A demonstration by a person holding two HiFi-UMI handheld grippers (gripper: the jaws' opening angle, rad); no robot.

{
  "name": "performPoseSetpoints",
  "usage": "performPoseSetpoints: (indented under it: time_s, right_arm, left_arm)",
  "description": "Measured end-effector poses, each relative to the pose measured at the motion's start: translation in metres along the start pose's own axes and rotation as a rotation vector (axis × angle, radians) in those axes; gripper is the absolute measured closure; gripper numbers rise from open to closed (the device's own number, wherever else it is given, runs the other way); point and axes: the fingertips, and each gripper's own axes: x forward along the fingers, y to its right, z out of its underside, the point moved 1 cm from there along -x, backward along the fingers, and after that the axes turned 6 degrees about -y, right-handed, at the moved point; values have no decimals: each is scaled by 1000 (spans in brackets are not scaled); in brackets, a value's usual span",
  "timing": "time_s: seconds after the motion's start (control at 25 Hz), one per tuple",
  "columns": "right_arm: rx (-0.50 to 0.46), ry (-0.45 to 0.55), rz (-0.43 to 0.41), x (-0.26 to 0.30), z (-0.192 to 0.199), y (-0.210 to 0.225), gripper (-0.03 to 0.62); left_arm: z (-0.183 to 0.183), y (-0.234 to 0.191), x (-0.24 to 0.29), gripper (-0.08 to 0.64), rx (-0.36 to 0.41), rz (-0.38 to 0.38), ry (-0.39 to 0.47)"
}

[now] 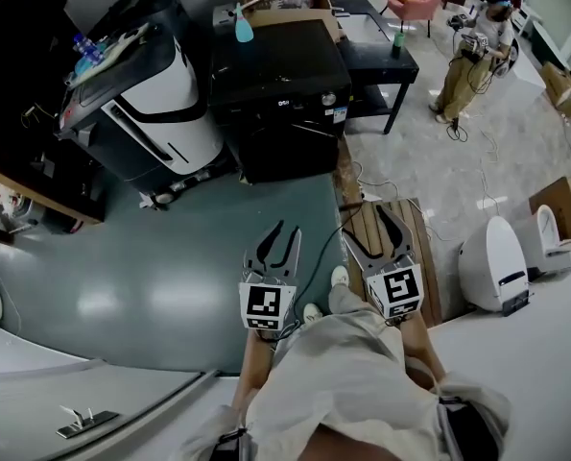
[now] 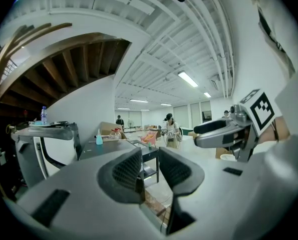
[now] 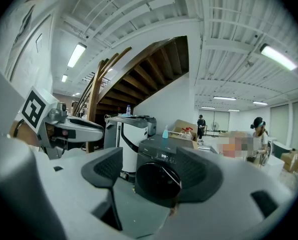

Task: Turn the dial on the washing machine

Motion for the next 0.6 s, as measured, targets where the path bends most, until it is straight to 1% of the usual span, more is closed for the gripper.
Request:
performPoseSetpoints:
  time_s: [0.32,0.6]
  right_arm:
    - [19,-29,-5,18,12,34,261]
    - [18,-22,-40,45,13,68,261]
  left_arm:
    - [-6,-1,39,440,4,-2,-19]
    - [-13,-3,80,440,5,-33,-38]
